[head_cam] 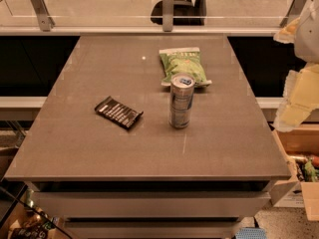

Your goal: Pick redbull can

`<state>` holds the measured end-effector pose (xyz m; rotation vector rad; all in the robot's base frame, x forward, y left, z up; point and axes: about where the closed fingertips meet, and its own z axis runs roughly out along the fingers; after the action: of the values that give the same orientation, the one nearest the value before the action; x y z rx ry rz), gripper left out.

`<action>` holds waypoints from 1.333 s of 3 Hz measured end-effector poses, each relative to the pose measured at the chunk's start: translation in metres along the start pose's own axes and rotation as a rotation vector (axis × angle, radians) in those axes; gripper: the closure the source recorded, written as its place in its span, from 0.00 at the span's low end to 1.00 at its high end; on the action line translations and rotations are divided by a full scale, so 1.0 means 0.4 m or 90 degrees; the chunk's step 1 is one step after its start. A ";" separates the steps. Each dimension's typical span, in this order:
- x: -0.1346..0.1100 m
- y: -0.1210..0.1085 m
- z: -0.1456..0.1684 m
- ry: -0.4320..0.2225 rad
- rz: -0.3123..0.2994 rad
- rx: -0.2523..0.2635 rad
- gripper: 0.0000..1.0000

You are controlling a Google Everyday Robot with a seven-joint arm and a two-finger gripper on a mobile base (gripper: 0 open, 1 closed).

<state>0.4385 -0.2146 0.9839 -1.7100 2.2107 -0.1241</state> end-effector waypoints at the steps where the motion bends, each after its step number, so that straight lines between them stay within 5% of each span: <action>1: 0.000 0.000 0.000 0.000 0.000 0.000 0.00; 3: 0.011 0.012 -0.043 -0.046 0.063 0.023 0.00; 4: 0.012 0.034 -0.059 -0.110 0.117 0.037 0.00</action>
Offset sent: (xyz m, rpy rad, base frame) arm -0.0091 -0.0096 0.0091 0.0693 -0.0197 -0.0678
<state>0.4173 -0.2186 1.0011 -1.4222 2.1997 0.0057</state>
